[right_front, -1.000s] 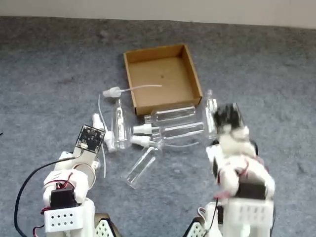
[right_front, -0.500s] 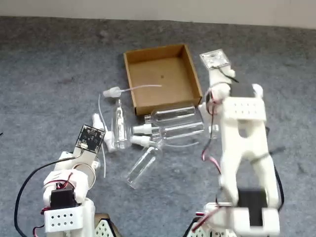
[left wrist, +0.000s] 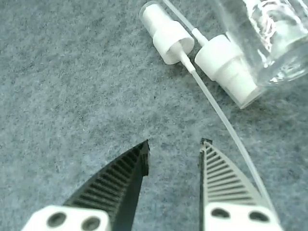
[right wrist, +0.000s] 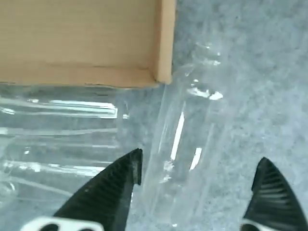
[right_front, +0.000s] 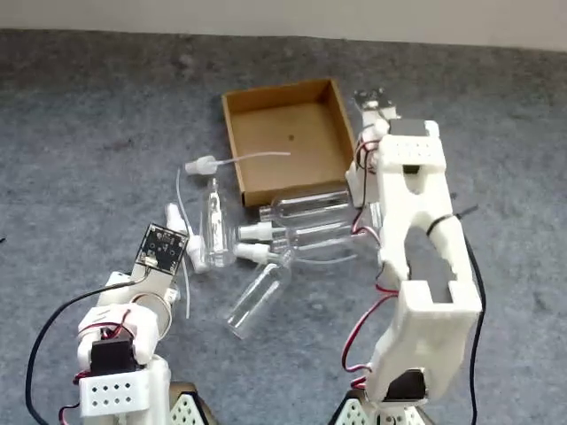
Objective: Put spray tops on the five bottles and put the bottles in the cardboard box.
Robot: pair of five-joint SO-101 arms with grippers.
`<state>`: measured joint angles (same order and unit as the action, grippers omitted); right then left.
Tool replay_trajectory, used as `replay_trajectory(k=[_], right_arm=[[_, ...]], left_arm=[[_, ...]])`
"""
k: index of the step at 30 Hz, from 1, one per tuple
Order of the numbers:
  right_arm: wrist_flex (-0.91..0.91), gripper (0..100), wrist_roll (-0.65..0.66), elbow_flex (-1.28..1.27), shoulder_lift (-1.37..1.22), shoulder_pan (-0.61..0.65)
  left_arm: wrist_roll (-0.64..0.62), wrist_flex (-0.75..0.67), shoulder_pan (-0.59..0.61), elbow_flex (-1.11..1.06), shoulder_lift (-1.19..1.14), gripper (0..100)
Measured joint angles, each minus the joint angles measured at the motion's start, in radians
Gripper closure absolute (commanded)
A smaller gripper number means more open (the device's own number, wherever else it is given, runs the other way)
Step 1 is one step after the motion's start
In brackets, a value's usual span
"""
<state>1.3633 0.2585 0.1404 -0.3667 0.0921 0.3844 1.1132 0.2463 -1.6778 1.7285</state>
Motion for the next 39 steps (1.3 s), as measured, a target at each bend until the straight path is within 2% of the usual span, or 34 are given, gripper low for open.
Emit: replay_trajectory(k=[7,14,19,24,29,33,35,39], right_arm=[[-0.003,85.8,-0.002,0.002,-0.106,-0.006],[-0.006,98.6,-0.002,0.002,-0.109,-0.114],[0.009,98.8,0.074,-0.034,-0.063,-0.235],[0.014,98.8,0.161,-0.256,0.153,-0.281],[-0.192,98.8,0.187,-0.582,0.404,-0.359],[-0.278,98.7,0.258,-0.781,0.454,-0.405],[-0.284,96.3,0.285,-0.787,0.457,-0.425],[-0.285,82.5,0.299,-0.764,0.430,-0.466]], left_arm=[[0.000,0.000,0.000,0.000,0.000,87],[0.000,0.000,0.000,0.000,0.000,87],[0.000,0.000,0.000,0.000,0.000,87],[0.000,0.000,0.000,0.000,0.000,87],[0.000,0.000,0.000,0.000,0.000,87],[0.000,0.000,0.000,0.000,0.000,87],[0.000,0.000,0.000,0.000,0.000,87],[0.000,0.000,0.000,0.000,0.000,87]])
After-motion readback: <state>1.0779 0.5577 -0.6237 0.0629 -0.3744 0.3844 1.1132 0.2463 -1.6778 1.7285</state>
